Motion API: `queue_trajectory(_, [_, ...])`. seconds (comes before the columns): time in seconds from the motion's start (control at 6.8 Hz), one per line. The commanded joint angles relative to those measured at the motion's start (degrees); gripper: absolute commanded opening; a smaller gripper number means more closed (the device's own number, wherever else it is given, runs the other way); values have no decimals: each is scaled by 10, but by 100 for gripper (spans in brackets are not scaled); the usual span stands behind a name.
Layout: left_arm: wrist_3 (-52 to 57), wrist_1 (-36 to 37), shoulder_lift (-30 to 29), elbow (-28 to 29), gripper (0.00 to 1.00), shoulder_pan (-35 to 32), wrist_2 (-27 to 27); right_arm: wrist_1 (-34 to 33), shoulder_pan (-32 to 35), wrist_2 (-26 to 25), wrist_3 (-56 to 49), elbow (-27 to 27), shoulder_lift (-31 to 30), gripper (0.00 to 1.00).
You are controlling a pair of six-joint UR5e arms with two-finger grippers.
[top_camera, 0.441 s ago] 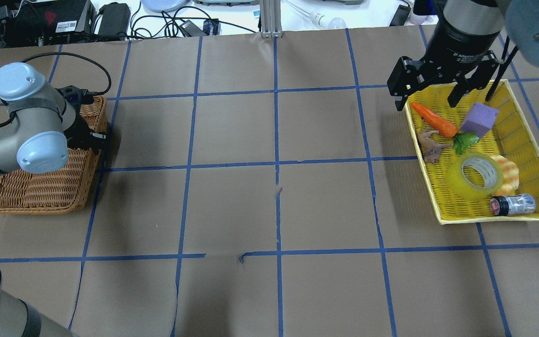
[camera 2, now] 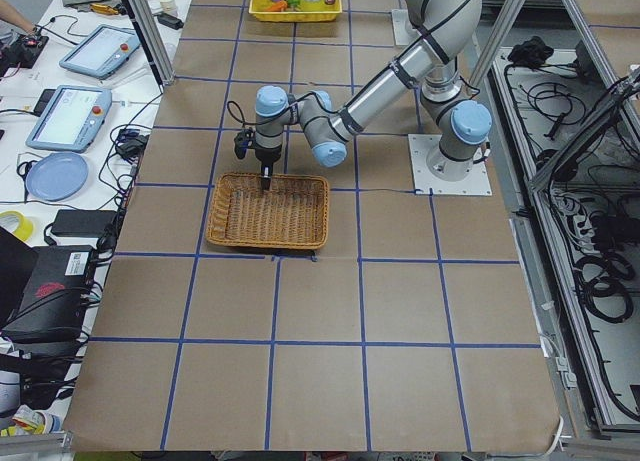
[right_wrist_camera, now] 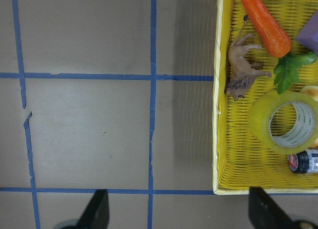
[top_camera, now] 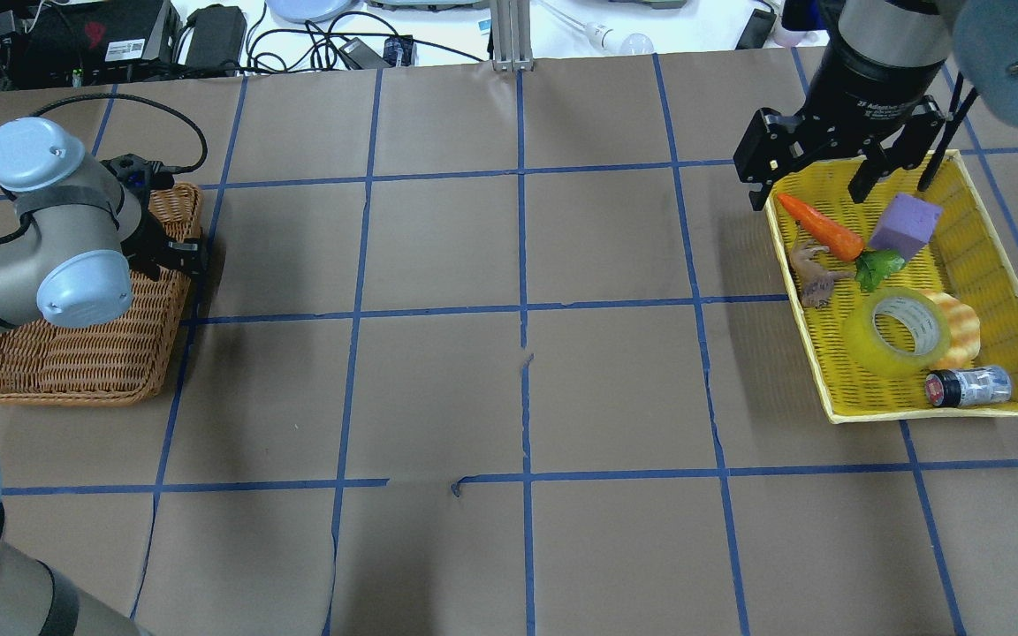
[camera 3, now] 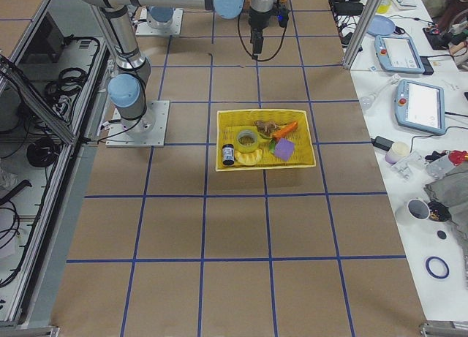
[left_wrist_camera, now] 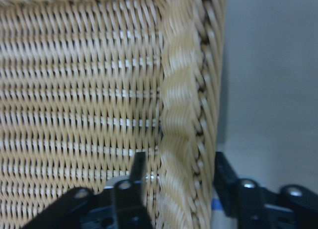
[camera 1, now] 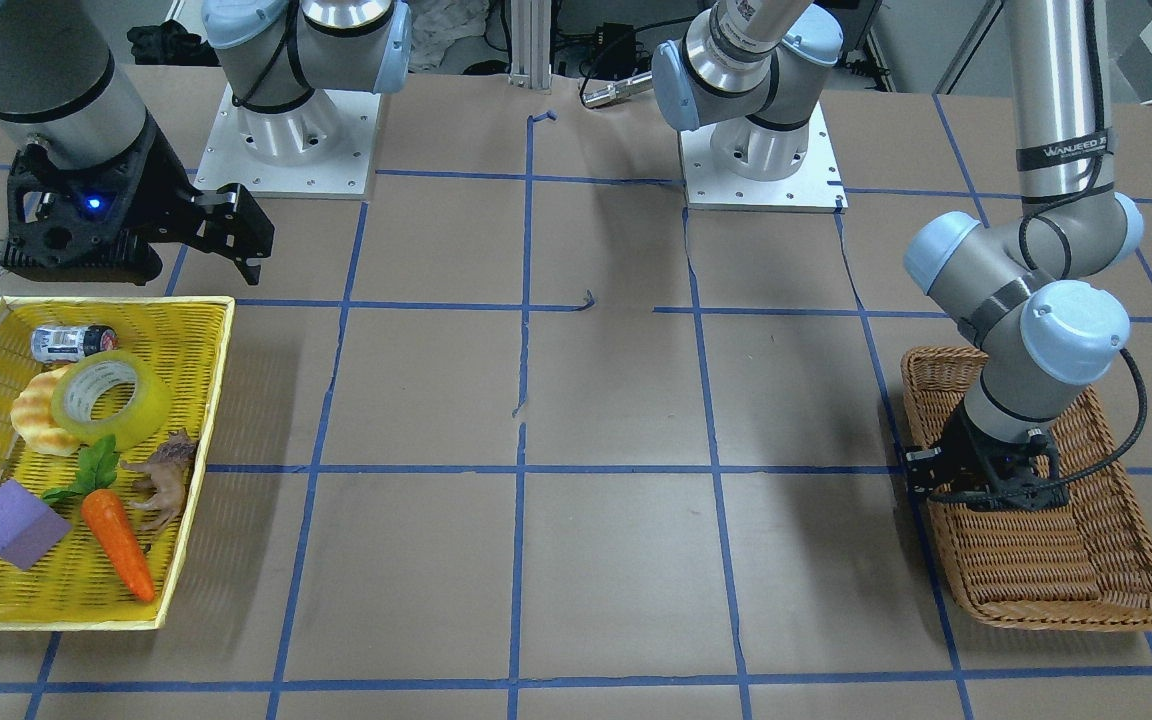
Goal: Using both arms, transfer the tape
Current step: 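Raise the left gripper off the brown basket rim and open it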
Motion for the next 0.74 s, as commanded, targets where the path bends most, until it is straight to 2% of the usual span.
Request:
queue_trajectory(0.0, [-48,-41,38,13,99,-19,-34,0,0,1,0,0,-1,100])
queue_trajectory(0.15, [-90,-112,67,24,99,-25,-57,-1,0,3,0,0,-1,100])
queue_trajectory(0.29, [-94,-199,99,51,100,-32,-58,-1,0,9,1,0,1,100])
queue_trajectory(0.59, [-94,-391,154,132,100,-47,-56,-1,0,5,1,0,0,100])
